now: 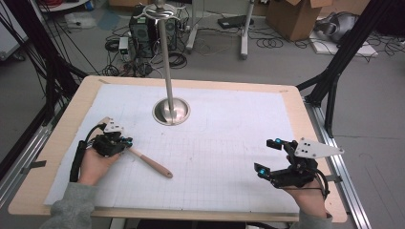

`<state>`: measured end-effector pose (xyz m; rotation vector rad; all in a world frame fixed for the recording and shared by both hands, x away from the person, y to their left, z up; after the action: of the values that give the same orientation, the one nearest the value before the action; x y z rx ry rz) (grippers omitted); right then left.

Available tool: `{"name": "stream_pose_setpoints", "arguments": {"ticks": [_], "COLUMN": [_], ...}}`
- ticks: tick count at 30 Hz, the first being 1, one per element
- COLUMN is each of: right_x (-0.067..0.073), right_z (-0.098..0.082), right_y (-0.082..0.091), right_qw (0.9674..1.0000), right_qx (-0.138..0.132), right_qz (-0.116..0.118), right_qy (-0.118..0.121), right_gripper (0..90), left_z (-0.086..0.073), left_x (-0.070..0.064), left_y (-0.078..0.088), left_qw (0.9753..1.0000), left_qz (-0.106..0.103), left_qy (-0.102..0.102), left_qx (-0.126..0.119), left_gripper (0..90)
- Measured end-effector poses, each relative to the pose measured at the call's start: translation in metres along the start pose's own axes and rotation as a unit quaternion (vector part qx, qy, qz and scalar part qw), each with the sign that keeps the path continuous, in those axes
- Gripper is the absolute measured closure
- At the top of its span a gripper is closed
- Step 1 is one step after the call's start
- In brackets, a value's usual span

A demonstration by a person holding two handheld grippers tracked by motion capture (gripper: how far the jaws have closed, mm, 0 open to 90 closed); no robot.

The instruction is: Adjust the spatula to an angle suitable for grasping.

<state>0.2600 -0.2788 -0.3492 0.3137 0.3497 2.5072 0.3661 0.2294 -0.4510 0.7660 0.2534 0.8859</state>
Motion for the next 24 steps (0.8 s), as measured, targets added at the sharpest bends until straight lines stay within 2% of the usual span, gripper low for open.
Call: {"name": "stream_pose_setpoints", "arguments": {"ticks": [1, 5, 7, 9, 13, 18, 24], "right_x": [0.000, 0.001, 0.001, 0.001, 0.001, 0.002, 0.002], "right_z": [0.000, 0.000, 0.000, 0.000, 0.000, 0.000, 0.000], "right_y": [-0.001, -0.001, -0.001, -0.001, -0.003, -0.006, -0.009], "right_qw": [1.0000, 1.0000, 1.0000, 1.0000, 1.0000, 0.9999, 0.9999], "right_qx": [0.001, 0.003, 0.004, 0.003, 0.005, 0.009, 0.014], "right_qz": [0.000, 0.001, 0.002, 0.001, 0.003, 0.006, 0.009], "right_qy": [0.001, 0.001, 0.001, 0.002, 0.000, 0.002, 0.001], "right_gripper": [9.6, 9.6, 9.6, 9.6, 9.6, 9.6, 9.6], "left_z": [-0.001, -0.004, -0.011, -0.015, -0.021, -0.030, -0.040], "left_x": [0.000, -0.003, -0.001, 0.000, -0.001, -0.002, -0.007], "left_y": [0.001, 0.004, 0.008, 0.012, 0.017, 0.024, 0.034], "left_qw": [1.0000, 0.9999, 1.0000, 0.9998, 0.9998, 0.9994, 0.9996], "left_qz": [0.000, 0.008, -0.005, -0.013, -0.011, -0.018, -0.011], "left_qy": [0.002, -0.010, 0.004, 0.010, 0.007, 0.014, 0.010], "left_qx": [0.001, 0.011, -0.003, -0.009, -0.013, -0.025, -0.026], "left_gripper": [89.7, 89.7, 89.7, 89.8, 89.8, 89.7, 89.7]}}
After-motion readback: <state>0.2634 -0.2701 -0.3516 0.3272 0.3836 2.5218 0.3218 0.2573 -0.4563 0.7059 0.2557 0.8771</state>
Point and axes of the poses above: each handheld gripper's, and its own axes: y roughly backward along the jaws, z roughly out of its top, x roughly to its left, the point moved 3 cm from there along -y, roughly forward along the jaws, and after that the axes turned 5 degrees about -y, right-handed, at the moved point
